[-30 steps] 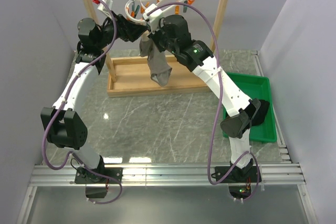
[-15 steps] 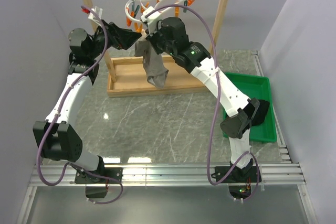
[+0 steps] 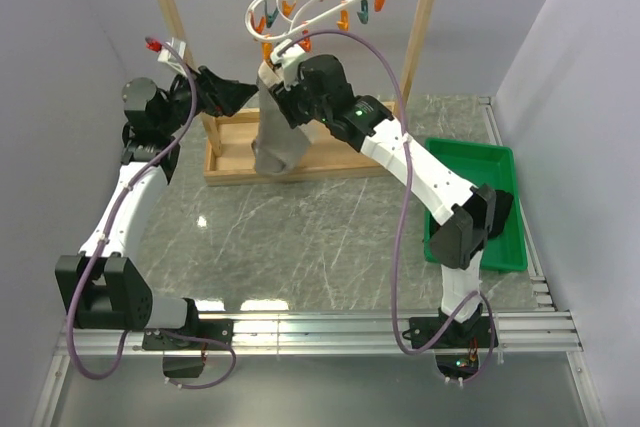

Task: Clip the underwear to the hanger

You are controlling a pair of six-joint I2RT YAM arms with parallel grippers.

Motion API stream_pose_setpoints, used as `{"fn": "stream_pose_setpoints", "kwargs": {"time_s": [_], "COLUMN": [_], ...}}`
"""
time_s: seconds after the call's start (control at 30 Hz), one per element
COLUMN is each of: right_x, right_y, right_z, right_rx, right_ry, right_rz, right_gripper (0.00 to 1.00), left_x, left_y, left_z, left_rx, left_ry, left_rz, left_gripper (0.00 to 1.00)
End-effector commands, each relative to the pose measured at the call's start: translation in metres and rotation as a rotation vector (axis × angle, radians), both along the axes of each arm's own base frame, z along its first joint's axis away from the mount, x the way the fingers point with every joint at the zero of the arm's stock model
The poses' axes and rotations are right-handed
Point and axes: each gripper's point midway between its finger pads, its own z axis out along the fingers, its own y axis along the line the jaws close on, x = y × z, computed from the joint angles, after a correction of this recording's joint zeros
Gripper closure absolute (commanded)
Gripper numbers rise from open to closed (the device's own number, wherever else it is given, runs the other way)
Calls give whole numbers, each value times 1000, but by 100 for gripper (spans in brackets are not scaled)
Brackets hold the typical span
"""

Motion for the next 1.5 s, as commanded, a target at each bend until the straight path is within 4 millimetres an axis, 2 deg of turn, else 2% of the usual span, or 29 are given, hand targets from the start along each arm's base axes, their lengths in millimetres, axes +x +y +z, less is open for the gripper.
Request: {"fn": "stream_pose_setpoints", "kwargs": {"time_s": [0.0, 0.17, 0.23, 0.37, 0.63, 0.77, 0.9, 1.23, 1.47], "right_x": [-30, -47, -51, -56, -42, -30, -26, -20, -7], "right_y": [-10, -28, -34, -47, -76, -94, -99, -100, -95], "right_z": [61, 55, 47, 43, 18, 13, 9, -1, -17], "right_rx": [149, 140, 142, 156, 205, 227, 239, 286, 375], "right_ry": [-57, -44, -17, 8, 90, 103, 115, 171, 252], "right_rz": [30, 32, 45, 48, -12, -50, -56, -54, -62], "right_gripper": [40, 37, 37, 36, 36, 36, 37, 38, 41], "left_x": [-16, -22, -22, -14, 3, 11, 14, 8, -7], "left_y": [4, 6, 6, 7, 4, 2, -2, -4, -10], "left_z": [-1, -33, -42, -50, -52, -55, -58, -71, -80], "left_rx": [59, 135, 151, 162, 134, 138, 144, 179, 233], "left_ry": [-59, -37, -35, -30, -27, -26, -24, -16, -9], "left_rz": [-4, -12, -10, -5, -7, -8, -19, -23, -23], "left_gripper": [12, 13, 13, 15, 28, 32, 39, 42, 46]}}
